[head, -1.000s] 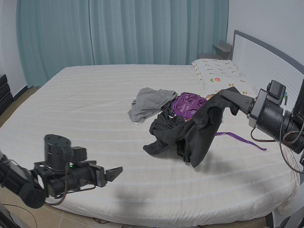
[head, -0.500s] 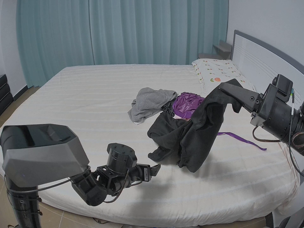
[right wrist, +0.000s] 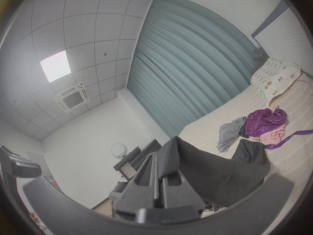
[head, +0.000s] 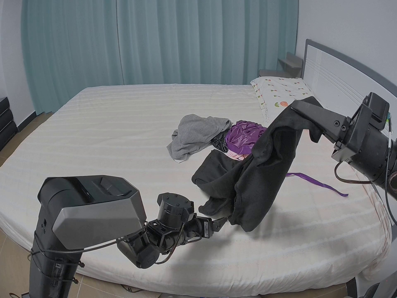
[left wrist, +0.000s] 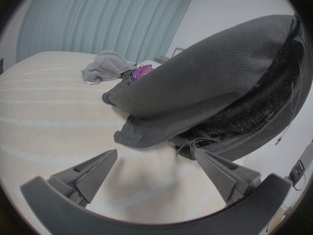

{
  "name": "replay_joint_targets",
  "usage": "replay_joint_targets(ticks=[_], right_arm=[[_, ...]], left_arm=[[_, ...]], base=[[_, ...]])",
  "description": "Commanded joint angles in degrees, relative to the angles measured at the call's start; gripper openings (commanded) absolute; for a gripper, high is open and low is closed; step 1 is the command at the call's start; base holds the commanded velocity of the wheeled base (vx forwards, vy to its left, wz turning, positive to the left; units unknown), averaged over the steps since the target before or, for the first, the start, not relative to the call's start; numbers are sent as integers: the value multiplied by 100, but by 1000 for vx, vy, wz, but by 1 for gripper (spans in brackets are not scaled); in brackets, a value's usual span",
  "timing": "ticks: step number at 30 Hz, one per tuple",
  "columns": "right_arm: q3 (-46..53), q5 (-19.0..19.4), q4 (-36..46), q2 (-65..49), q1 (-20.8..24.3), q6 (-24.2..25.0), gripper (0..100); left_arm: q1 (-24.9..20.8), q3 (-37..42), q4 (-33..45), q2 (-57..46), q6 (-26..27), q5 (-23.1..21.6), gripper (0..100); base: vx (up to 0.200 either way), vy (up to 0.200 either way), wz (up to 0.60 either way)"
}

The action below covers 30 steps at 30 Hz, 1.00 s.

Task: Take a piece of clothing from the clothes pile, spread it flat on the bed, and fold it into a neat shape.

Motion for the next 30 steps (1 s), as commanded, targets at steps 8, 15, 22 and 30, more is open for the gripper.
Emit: replay_joint_targets(ticks=[8, 15, 22, 30], right_arm=[[-6, 4, 0, 12, 59, -2, 0], [38, 4, 0, -85, 59, -2, 0], [47, 4, 0, -76, 59, 7, 0], [73, 4, 0, -67, -2, 7, 0]], left_arm=[[47, -58, -434, 365, -368, -780, 100], [108, -164, -1638, 1042, -508, -841, 100], [214, -709, -1401, 1261, -473, -569, 100], [240, -1034, -1260, 1323, -508, -129, 0]], base=[[0, 0, 0], [0, 0, 0], [0, 0, 0], [0, 0, 0]])
